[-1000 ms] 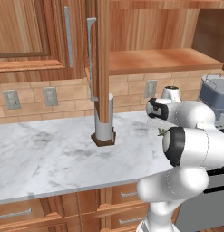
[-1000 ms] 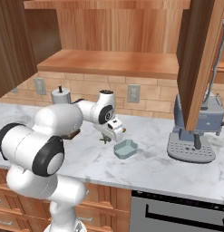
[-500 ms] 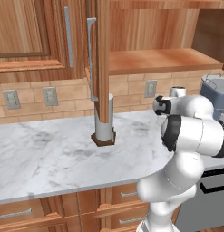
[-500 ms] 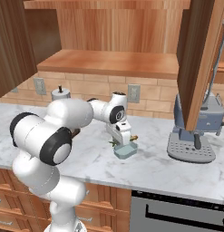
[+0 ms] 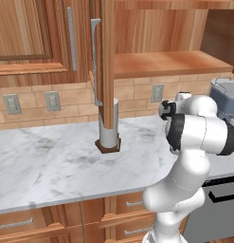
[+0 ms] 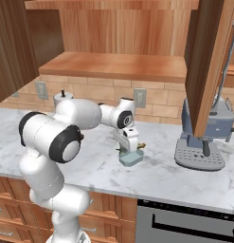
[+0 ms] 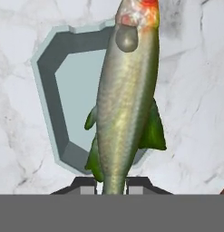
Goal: Retrieve the tupperware from the cabinet, then place the raw meat into the tupperware to avoid contamination.
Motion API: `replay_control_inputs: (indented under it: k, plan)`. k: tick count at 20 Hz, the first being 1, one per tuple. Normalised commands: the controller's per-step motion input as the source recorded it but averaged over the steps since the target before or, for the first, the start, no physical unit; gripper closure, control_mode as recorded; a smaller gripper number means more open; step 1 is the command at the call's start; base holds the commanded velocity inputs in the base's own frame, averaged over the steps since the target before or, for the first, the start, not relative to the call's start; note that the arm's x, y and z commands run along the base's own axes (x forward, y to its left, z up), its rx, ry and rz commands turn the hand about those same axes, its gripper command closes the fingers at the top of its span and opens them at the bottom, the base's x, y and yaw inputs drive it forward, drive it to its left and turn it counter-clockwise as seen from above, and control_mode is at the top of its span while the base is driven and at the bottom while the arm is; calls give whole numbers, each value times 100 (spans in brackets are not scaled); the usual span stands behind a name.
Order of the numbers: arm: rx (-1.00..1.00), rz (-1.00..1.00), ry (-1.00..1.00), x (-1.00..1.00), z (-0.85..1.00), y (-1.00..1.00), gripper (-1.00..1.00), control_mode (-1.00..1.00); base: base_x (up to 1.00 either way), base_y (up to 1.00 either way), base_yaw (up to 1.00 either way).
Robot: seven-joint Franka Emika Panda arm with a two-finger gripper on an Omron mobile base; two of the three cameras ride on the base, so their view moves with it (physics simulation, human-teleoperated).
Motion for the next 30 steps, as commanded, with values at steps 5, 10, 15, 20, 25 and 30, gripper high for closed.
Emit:
replay_control_inputs:
  k: [5, 10, 15, 20, 25, 30]
  plan:
    - [0, -3, 12, 18, -31, -13, 100, -100, 0, 0, 0]
    - [0, 0, 7, 24, -27, -10, 100, -100, 0, 0, 0]
    - [2, 0, 3, 23, -17, -9, 100, -100, 0, 0, 0]
    - [1, 0, 2, 7, -13, -1, 100, -100, 0, 0, 0]
    - [2, 0, 3, 5, -10, 0, 100, -100, 0, 0, 0]
    - [1, 0, 2, 1, -9, 0, 100, -100, 0, 0, 0]
